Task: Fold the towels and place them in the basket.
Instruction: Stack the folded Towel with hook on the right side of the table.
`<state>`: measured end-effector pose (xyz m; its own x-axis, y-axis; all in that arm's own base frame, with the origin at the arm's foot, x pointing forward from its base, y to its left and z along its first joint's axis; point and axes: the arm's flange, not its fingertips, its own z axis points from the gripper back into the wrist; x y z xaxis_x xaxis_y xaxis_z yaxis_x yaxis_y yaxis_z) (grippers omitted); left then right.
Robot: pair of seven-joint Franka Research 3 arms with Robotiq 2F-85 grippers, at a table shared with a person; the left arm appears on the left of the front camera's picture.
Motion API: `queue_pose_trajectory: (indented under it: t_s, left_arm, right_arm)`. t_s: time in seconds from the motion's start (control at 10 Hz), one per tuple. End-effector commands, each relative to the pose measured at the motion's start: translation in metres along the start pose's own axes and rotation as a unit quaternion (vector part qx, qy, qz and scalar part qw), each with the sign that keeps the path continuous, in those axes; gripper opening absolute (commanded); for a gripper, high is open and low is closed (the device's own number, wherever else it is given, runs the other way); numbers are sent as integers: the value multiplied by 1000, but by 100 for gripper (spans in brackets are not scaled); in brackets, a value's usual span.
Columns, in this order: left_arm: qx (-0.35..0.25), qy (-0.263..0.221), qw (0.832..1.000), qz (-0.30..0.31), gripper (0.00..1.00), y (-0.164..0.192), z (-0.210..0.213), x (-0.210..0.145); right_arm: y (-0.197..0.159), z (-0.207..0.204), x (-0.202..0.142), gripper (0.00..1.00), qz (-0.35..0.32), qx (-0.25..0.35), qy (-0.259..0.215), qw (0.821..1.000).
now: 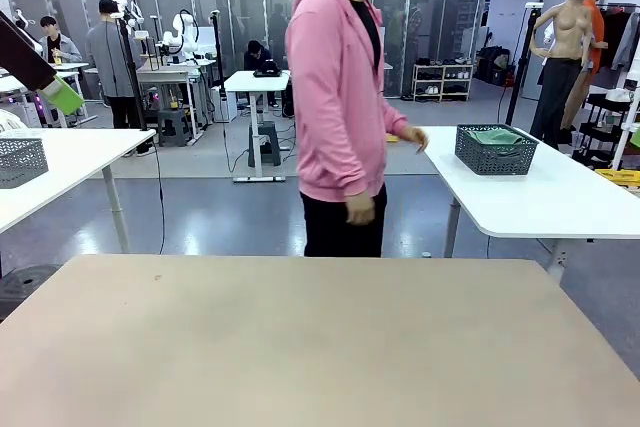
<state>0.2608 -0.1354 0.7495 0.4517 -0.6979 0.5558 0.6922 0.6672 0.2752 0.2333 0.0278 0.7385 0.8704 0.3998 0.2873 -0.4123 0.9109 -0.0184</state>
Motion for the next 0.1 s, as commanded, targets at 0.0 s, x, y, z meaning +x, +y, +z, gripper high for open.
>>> queue_pose_trajectory:
  t_s: [0.0]
  left_arm:
    - [-1,-1,1000,2,100,-1,1,0]
  right_arm:
    - [-1,1,1,94,-2,-10,-2,1000]
